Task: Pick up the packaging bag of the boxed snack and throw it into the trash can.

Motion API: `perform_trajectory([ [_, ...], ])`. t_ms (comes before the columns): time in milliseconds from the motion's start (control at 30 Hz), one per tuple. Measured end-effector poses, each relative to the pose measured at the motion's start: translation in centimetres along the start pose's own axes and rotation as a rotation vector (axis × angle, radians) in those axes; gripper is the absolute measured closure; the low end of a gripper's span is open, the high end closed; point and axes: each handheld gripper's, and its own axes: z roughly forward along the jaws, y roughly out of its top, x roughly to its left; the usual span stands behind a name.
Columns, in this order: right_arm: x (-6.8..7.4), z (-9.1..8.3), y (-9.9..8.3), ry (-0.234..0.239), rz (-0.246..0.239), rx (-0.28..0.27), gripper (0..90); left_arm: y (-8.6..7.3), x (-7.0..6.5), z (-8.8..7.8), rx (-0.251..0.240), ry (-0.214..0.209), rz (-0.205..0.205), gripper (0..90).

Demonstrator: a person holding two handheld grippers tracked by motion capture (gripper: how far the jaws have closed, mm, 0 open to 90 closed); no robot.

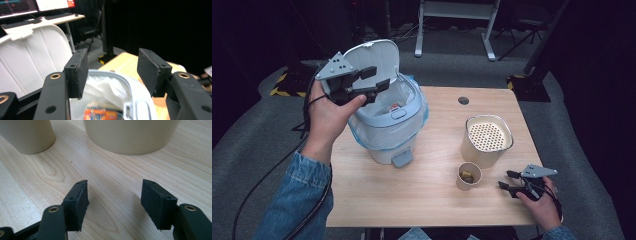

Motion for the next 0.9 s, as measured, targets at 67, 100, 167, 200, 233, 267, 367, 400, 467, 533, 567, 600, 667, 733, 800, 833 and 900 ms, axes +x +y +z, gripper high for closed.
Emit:
perform_trajectory([
  [67, 0.0, 0.0, 0.0, 0.000, 0.000, 0.000, 39.3, -0.3, -0.3, -0.5, 0.012, -0.023, 0.007, 42.8],
  [100, 0.0, 0.0, 0.0, 0.000, 0.000, 0.000, 39.3, -0.3, -0.3, -0.5, 0.012, -0.023, 0.007, 42.7],
  [167, 0.0, 0.0, 0.0, 0.000, 0.000, 0.000, 39.3, -0.9, -0.8, -1.1, 0.029, -0.056, 0.005, 42.7],
  [200, 0.0, 0.0, 0.0, 0.000, 0.000, 0.000, 39.3, -1.1, -1.0, -1.3, 0.038, -0.069, 0.008, 42.8],
  [233, 0.0, 0.0, 0.0, 0.000, 0.000, 0.000, 39.3, -1.2, -1.1, -1.4, 0.043, -0.077, 0.011, 42.7],
  [267, 0.0, 0.0, 0.0, 0.000, 0.000, 0.000, 39.3, -1.4, -1.3, -1.5, 0.048, -0.089, 0.009, 42.8],
  [367, 0.0, 0.0, 0.0, 0.000, 0.000, 0.000, 39.3, -2.1, -1.8, -1.9, 0.057, -0.110, 0.013, 42.6],
  [400, 0.0, 0.0, 0.0, 0.000, 0.000, 0.000, 39.3, -2.3, -2.0, -2.0, 0.061, -0.116, 0.013, 42.1],
  [467, 0.0, 0.0, 0.0, 0.000, 0.000, 0.000, 39.3, -2.6, -2.1, -2.0, 0.065, -0.120, 0.014, 41.4],
  [533, 0.0, 0.0, 0.0, 0.000, 0.000, 0.000, 39.3, -3.3, -2.4, -2.1, 0.077, -0.131, 0.015, 41.1],
  [567, 0.0, 0.0, 0.0, 0.000, 0.000, 0.000, 39.4, -3.7, -2.6, -2.2, 0.081, -0.138, 0.013, 40.5],
  [600, 0.0, 0.0, 0.0, 0.000, 0.000, 0.000, 39.4, -4.0, -2.8, -2.2, 0.084, -0.142, 0.013, 40.5],
  [667, 0.0, 0.0, 0.0, 0.000, 0.000, 0.000, 39.3, -4.6, -3.2, -2.3, 0.087, -0.161, 0.003, 40.5],
  [733, 0.0, 0.0, 0.0, 0.000, 0.000, 0.000, 39.4, -5.3, -3.5, -2.3, 0.095, -0.178, -0.010, 40.5],
  [800, 0.0, 0.0, 0.0, 0.000, 0.000, 0.000, 39.3, -6.1, -3.7, -2.3, 0.108, -0.187, -0.013, 40.5],
  [833, 0.0, 0.0, 0.0, 0.000, 0.000, 0.000, 39.4, -6.5, -3.9, -2.3, 0.111, -0.191, -0.014, 40.5],
  [900, 0.0, 0.0, 0.0, 0.000, 0.000, 0.000, 39.3, -7.2, -4.2, -2.4, 0.115, -0.203, -0.015, 40.5],
])
